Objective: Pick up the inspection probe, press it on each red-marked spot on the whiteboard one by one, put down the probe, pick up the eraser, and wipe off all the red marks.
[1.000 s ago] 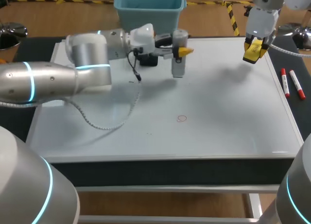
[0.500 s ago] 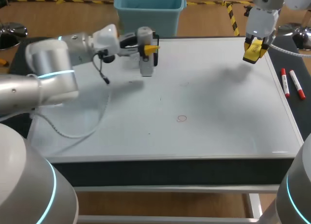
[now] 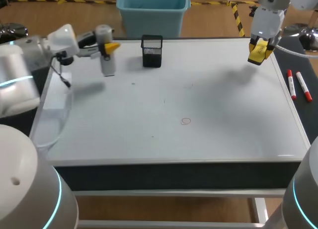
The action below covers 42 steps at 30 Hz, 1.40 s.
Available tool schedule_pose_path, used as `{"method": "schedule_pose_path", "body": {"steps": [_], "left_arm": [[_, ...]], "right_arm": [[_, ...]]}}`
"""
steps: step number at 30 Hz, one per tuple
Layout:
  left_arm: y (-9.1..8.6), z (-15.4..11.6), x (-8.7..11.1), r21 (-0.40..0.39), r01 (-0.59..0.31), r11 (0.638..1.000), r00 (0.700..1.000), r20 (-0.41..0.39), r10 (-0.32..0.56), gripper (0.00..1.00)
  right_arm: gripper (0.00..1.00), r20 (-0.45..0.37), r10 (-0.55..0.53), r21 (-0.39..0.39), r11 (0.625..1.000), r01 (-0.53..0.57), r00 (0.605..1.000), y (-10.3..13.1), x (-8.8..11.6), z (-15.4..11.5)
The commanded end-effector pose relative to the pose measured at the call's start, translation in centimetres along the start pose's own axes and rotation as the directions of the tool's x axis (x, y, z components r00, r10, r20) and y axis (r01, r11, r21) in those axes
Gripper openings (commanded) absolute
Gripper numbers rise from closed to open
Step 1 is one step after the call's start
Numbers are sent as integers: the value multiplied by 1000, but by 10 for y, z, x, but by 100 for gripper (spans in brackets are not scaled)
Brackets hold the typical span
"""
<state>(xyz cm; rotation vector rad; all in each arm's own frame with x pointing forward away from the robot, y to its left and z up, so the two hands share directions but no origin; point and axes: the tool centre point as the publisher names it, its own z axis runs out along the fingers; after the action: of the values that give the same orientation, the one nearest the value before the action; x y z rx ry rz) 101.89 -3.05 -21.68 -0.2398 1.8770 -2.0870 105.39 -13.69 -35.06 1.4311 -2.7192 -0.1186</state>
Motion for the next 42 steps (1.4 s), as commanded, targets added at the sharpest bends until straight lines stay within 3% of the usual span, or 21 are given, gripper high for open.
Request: {"method": "schedule_pose_path", "body": {"steps": [1,13,21,31,42], "left_arm": [[-12,-40,-3,0,-4,1000,1000,5,4,0],[-12,-40,-3,0,-4,1000,1000,5,4,0],[-12,-40,-3,0,-4,1000,1000,5,4,0],[-12,-40,-3,0,-4,1000,1000,5,4,0],[-12,-40,-3,0,-4,1000,1000,5,4,0]], "right_arm": [[0,-40,-48,6,999,48,998,22,-17,-1],[0,-20,-265,-23,964,265,964,123,-89,7],[0,-12,-332,-47,942,332,943,167,-124,15],[0,-14,-402,-107,911,399,915,200,-144,47],[0,-53,-429,-109,900,422,902,206,-164,69]]}}
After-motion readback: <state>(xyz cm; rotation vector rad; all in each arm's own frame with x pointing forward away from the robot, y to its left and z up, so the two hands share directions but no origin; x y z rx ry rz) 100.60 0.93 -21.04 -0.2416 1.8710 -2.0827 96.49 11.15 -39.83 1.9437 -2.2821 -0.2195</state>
